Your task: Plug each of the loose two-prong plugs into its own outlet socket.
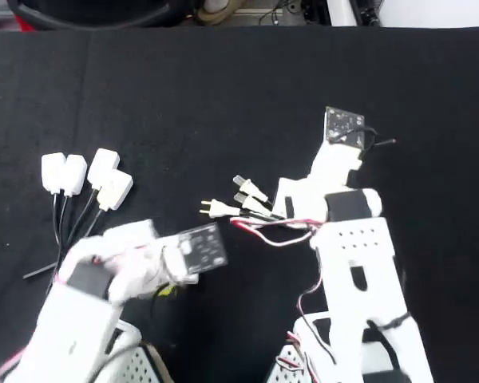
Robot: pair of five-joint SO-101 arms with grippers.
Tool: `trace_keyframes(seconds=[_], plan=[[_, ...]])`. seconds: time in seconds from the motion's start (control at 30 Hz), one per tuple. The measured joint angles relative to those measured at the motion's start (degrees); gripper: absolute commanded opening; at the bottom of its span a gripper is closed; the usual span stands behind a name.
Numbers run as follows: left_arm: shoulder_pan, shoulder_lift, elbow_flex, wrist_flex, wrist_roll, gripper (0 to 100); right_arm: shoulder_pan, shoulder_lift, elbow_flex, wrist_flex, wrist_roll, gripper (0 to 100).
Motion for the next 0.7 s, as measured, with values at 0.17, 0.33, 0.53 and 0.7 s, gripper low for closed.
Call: trace_keyframes(seconds=[0.17, 0.33, 0.53, 0.7], plan=[[0.97, 25.49, -11.08, 2.2, -7.65, 27, 0.09, 1.49, -0.53, 0.0, 0.0, 1.2], [1.41, 31.03, -12.84, 1.85, -12.31, 28, 0.09, 1.49, -0.53, 0.0, 0.09, 1.2], [1.49, 33.05, -5.63, -12.66, -12.92, 28, 0.09, 1.49, -0.53, 0.0, 1.76, 1.2], [4.57, 35.69, -1.76, -22.68, -9.05, 27, 0.09, 1.49, -0.53, 0.0, 1.76, 1.2]])
